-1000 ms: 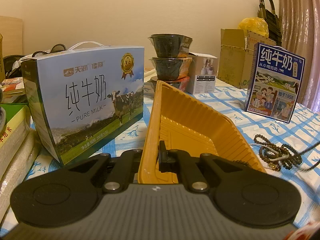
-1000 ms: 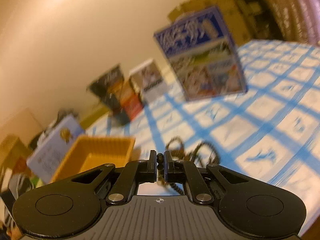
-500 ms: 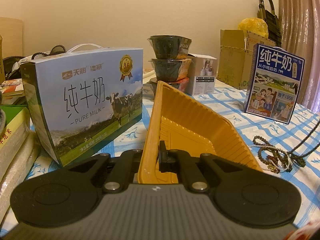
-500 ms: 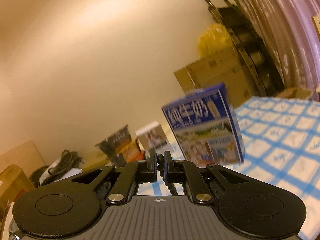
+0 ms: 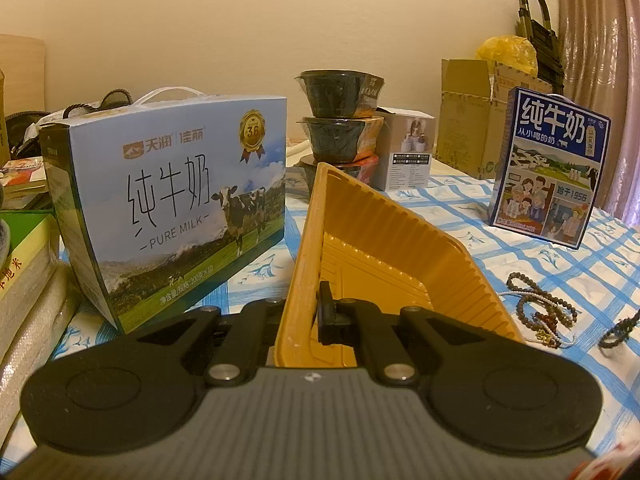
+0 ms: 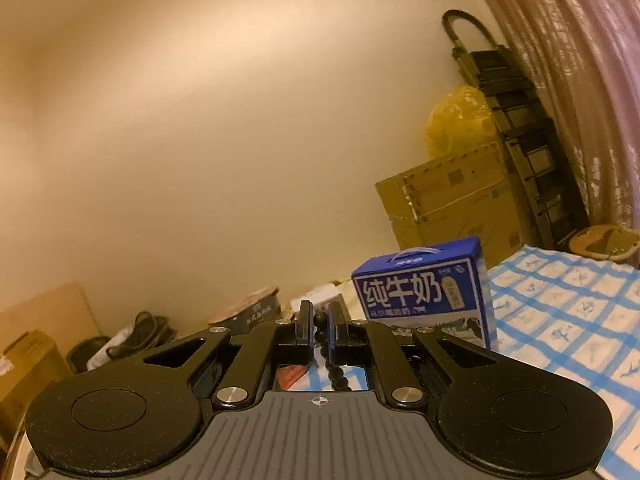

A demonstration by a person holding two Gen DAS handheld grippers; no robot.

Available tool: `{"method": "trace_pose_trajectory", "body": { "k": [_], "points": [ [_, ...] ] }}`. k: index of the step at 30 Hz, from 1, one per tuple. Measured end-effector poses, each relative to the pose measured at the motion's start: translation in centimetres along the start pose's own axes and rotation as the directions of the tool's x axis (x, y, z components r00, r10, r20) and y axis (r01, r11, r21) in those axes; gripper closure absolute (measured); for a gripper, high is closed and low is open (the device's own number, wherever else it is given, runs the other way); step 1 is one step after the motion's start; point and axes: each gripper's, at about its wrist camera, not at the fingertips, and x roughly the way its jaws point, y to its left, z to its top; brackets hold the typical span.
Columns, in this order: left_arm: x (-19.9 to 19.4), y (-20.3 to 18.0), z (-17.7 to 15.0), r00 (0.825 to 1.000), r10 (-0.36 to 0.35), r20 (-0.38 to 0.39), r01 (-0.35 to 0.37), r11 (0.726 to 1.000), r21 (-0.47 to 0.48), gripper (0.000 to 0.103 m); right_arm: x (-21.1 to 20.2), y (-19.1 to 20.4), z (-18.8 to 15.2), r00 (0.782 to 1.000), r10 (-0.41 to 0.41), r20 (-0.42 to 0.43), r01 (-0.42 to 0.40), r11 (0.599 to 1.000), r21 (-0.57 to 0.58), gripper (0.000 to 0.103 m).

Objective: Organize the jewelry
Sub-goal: 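Lift the right tool high to pull the long strand free of the pile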

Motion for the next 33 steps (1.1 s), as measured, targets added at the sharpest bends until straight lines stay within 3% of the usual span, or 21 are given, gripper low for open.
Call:
{"method": "trace_pose_trajectory", "body": {
  "k": [7,21,26,33],
  "points": [
    [0.1,0.1,0.0,1.0,-0.001,-0.001,0.001,1.0,0.001,0.098,0.8,1.8,3.5,0.998,0.048,-0.036,-0.05,0.997,-0.053,0.096],
    [0.0,0.1,0.0,1.0,-0.006,0.001,0.006,1.0,-0.015,0.098,2.1,8.1,9.9,0.983,0.182,0.013,-0.178,0.974,-0.14,0.097],
    [0.0,0.3,-0.1,1.0,-0.007,0.001,0.007,1.0,-0.024,0.098,4.5,10.5,9.8,0.965,0.258,-0.036,-0.261,0.959,-0.113,0.097],
    [0.0,0.4,0.0,1.0,-0.008,-0.002,0.008,0.999,-0.037,0.098,7.9,14.7,7.8,0.922,0.376,-0.091,-0.383,0.921,-0.068,0.097]
  ]
}}
